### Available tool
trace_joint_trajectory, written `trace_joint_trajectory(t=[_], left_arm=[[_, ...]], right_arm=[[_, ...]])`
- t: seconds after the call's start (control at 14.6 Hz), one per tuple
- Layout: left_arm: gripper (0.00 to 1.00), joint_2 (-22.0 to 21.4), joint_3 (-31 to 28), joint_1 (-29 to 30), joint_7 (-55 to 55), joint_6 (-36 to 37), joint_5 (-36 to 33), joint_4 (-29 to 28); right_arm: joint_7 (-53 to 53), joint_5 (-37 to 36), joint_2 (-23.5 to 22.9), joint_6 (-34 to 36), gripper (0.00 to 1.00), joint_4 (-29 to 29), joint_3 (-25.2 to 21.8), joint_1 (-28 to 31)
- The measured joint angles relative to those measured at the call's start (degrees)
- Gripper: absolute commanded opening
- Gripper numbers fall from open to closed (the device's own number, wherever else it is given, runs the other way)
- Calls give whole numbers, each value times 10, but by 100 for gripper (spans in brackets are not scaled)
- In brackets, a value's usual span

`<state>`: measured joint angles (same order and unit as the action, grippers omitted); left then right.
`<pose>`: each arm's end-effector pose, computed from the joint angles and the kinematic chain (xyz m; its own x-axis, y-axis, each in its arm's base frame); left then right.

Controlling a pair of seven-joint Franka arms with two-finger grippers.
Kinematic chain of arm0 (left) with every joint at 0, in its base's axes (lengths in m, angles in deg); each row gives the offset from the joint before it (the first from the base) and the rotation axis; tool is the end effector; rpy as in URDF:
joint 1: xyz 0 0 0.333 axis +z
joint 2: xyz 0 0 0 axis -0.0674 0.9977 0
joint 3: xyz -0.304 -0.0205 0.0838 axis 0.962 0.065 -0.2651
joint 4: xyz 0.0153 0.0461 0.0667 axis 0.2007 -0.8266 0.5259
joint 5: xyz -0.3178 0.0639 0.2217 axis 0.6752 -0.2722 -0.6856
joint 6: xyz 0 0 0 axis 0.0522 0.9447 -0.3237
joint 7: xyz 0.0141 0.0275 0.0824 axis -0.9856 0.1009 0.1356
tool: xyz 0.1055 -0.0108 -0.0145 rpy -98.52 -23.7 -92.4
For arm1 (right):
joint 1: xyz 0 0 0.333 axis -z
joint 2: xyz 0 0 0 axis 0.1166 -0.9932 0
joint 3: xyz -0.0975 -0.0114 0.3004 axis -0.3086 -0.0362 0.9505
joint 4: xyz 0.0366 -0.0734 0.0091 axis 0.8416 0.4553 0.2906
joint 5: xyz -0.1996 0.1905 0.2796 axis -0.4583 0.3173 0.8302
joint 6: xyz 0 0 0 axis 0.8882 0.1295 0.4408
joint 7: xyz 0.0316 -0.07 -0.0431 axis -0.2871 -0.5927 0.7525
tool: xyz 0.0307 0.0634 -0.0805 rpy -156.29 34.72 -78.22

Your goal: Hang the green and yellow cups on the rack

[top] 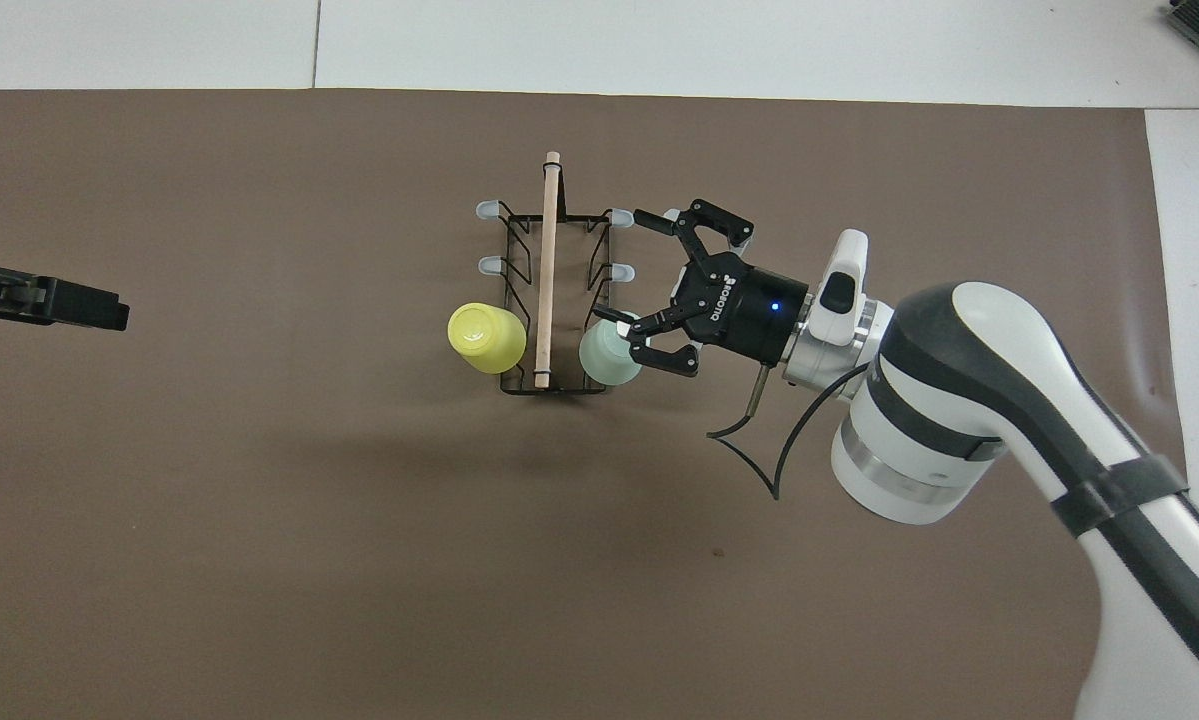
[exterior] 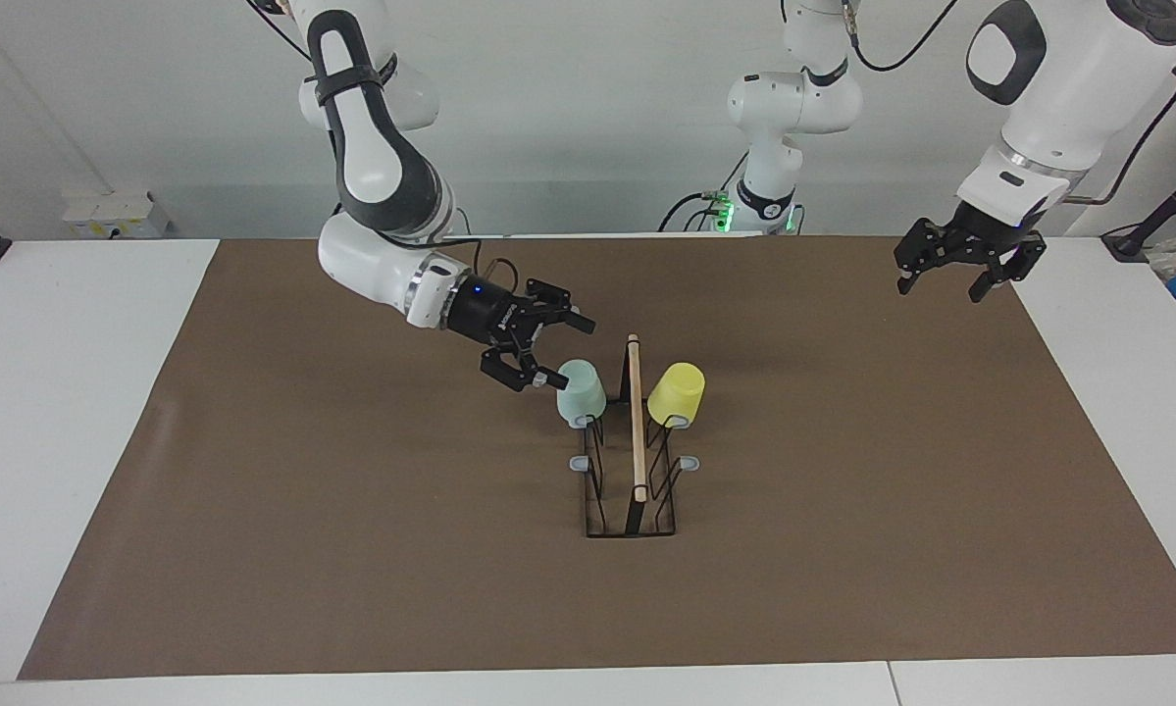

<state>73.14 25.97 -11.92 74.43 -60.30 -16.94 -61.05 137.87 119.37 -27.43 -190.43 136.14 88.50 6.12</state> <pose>0.5582 -0.0133 0.5974 0.9785 -0.1947 0.0675 -0.1977 -0.9794 0.0420 0.5800 0.2147 0.4304 0.0145 0.2597 0.9656 0.9248 -0.3707 0.0858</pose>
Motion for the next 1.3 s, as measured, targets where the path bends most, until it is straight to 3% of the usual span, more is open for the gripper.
trace_joint_trajectory(t=[0.41, 0.75, 1.03, 1.3], left_arm=[[100, 0, 0, 0, 0, 0, 0, 0], [100, 0, 0, 0, 0, 0, 0, 0], [100, 0, 0, 0, 0, 0, 0, 0], [100, 0, 0, 0, 0, 0, 0, 0]], right_arm=[[-208, -268, 42, 70, 100, -31, -13, 36], [-363, -405, 99, 197, 100, -34, -66, 36], [-458, -519, 116, 296, 100, -54, -102, 37], [-581, -660, 125, 360, 100, -88, -107, 37]])
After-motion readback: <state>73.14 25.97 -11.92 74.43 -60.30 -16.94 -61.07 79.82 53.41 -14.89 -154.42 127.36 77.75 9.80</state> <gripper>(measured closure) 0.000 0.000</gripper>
